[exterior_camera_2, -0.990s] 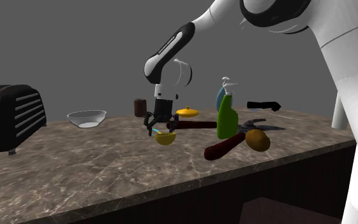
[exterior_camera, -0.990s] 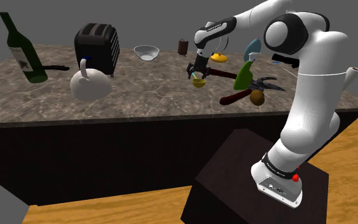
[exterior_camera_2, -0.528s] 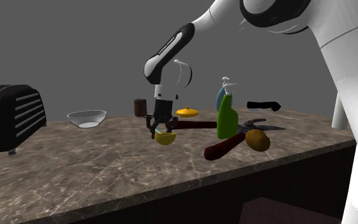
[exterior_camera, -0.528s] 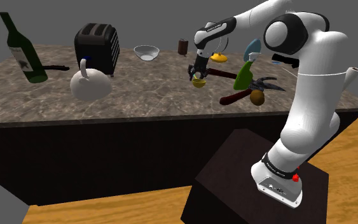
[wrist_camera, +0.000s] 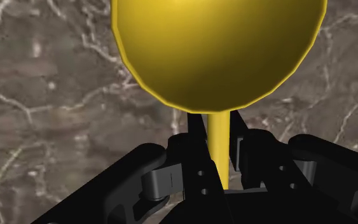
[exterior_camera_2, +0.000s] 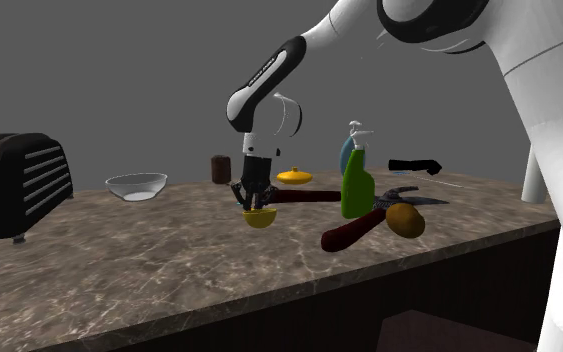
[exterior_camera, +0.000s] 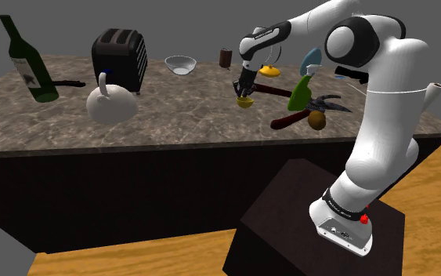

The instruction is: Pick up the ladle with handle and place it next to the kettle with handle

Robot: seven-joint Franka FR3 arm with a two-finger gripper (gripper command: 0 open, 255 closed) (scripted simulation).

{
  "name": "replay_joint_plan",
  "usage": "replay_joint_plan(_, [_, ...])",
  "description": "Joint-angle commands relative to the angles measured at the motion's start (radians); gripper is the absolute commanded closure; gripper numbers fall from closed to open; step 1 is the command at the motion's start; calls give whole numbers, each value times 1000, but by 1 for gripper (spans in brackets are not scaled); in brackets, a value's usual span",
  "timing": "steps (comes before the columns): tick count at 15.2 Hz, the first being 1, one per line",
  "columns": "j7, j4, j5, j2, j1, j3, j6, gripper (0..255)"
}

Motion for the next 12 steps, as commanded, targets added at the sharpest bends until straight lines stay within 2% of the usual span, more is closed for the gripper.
replay_joint_plan(1, [0, -1, 0, 0, 0, 0, 0, 255])
replay_joint_plan(12, [29, 63, -21, -59, 2, -8, -120, 255])
